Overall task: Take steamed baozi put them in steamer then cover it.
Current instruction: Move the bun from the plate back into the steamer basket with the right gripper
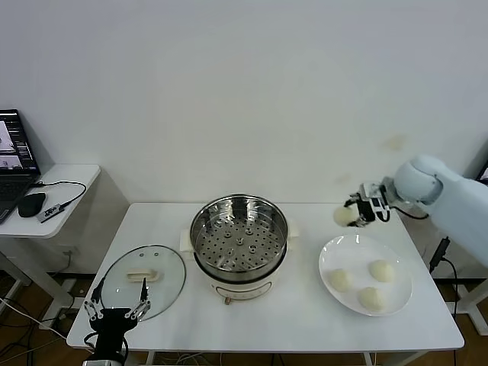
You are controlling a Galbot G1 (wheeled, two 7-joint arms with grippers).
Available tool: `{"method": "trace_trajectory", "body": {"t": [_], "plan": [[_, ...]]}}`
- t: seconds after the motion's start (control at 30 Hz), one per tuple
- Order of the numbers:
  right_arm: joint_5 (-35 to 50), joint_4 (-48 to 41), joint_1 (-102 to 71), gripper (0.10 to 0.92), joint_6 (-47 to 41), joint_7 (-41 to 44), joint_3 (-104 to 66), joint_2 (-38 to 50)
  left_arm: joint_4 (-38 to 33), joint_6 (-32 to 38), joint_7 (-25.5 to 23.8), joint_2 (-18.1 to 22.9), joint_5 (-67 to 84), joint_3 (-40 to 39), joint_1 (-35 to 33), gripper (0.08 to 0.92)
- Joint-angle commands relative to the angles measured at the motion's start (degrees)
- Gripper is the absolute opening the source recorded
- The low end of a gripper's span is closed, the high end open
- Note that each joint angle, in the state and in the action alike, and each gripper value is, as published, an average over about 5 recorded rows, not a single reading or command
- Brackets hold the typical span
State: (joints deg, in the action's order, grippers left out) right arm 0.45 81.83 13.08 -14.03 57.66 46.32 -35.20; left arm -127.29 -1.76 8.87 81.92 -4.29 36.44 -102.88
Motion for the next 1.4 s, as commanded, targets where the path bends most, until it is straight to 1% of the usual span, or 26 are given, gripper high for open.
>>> {"method": "trace_trajectory", "body": {"t": [0.03,0.3,0.5,0.6,0.7,0.8,0.97,1.07,1.4], "plan": [[8.3,3.1,12.7,0.56,0.0,-1.8,9.3,-8.4,-0.6,-0.1,-0.1,0.2,-0.1,0.4,0.0,0.823],[9.7,2.2,17.4,0.56,5.1,-3.4,16.1,-17.6,-1.1,-0.3,-0.1,0.6,-0.1,1.4,0.0,0.823],[7.5,1.0,17.8,0.559,9.6,-4.4,19.8,-23.8,-1.4,-0.2,-0.2,0.9,-0.1,2.3,-0.2,0.823],[4.5,-0.4,17.3,0.556,11.9,-4.9,21.6,-26.4,-1.5,-0.2,-0.2,1.1,0.0,2.9,-0.2,0.823],[-1.4,-2.8,16.0,0.556,15.8,-5.9,22.8,-29.0,-1.6,-0.1,-0.3,1.4,0.0,3.4,-0.2,0.823],[-7.2,-6.3,14.5,0.555,20.2,-7.3,23.1,-31.6,-1.7,-0.1,-0.3,1.5,0.1,3.8,-0.2,0.823],[-13.9,-12.2,12.4,0.552,26.1,-9.6,22.5,-35.0,-1.4,-0.1,-0.3,1.5,0.5,4.7,-0.1,0.823],[-16.2,-14.5,11.4,0.552,28.7,-10.1,22.3,-36.2,-1.1,-0.2,-0.3,1.5,0.8,5.0,0.1,0.823],[-19.8,-18.3,9.7,0.558,33.9,-11.1,22.6,-37.6,0.1,-0.4,-0.4,1.2,1.2,5.1,1.5,0.823]]}}
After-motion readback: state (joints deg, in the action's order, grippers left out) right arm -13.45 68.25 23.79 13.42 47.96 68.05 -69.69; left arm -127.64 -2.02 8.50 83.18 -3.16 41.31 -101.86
